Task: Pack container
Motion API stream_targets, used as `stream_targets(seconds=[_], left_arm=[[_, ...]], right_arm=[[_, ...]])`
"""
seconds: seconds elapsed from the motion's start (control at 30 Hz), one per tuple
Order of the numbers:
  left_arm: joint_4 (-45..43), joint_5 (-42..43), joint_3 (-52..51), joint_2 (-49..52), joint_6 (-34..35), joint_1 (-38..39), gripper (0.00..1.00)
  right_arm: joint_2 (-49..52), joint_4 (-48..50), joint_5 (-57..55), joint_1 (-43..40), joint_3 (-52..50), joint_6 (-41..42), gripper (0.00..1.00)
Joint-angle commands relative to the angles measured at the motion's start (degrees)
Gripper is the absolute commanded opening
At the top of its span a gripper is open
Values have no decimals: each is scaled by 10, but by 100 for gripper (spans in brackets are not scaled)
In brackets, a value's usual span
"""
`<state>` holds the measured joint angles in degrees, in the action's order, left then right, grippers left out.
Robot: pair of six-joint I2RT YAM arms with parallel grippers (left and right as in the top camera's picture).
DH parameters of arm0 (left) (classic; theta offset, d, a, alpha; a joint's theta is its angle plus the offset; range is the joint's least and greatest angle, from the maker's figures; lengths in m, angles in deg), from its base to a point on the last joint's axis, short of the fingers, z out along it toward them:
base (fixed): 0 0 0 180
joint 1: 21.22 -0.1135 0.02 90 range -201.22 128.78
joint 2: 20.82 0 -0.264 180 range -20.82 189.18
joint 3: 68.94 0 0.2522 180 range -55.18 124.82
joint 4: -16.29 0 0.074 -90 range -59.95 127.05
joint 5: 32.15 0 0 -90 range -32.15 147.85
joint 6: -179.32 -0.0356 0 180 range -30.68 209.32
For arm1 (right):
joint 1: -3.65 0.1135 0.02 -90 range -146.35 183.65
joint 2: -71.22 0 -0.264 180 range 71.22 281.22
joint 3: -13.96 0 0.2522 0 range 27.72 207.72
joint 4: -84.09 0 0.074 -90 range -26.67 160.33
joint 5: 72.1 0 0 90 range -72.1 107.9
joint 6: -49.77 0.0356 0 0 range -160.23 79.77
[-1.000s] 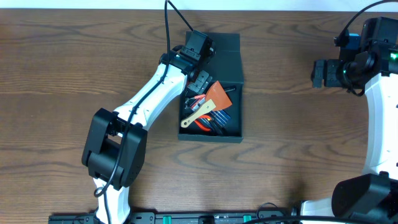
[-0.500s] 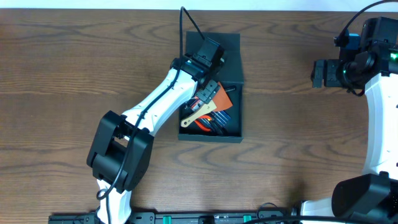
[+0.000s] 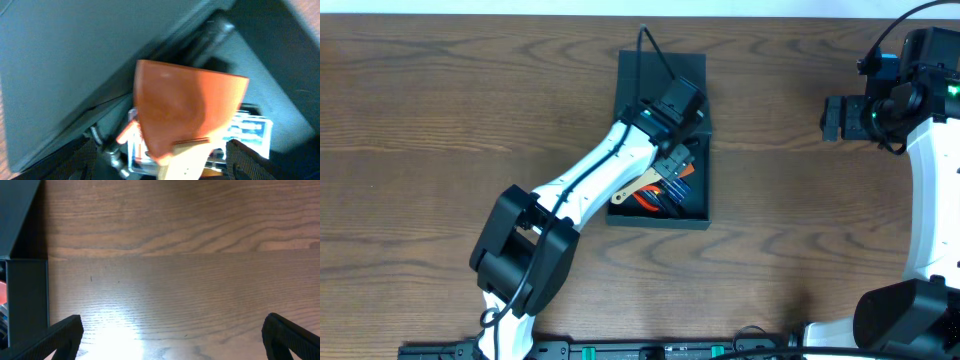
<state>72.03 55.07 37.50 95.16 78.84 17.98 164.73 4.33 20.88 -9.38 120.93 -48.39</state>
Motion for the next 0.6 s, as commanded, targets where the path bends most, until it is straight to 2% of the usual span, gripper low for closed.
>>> stream_targets(seconds=[0.0,0.1,0.57], left_arm=[[2,-23,3,1,5,-1,81],[2,-45,3,1,5,-10,81],[-21,-43,3,1,-6,-87,81]], right_arm=[[3,-2,-2,-5,0,-5,99],[3,-4,-1,-5,0,-5,99],[3,-6,-1,-5,0,-4,99]])
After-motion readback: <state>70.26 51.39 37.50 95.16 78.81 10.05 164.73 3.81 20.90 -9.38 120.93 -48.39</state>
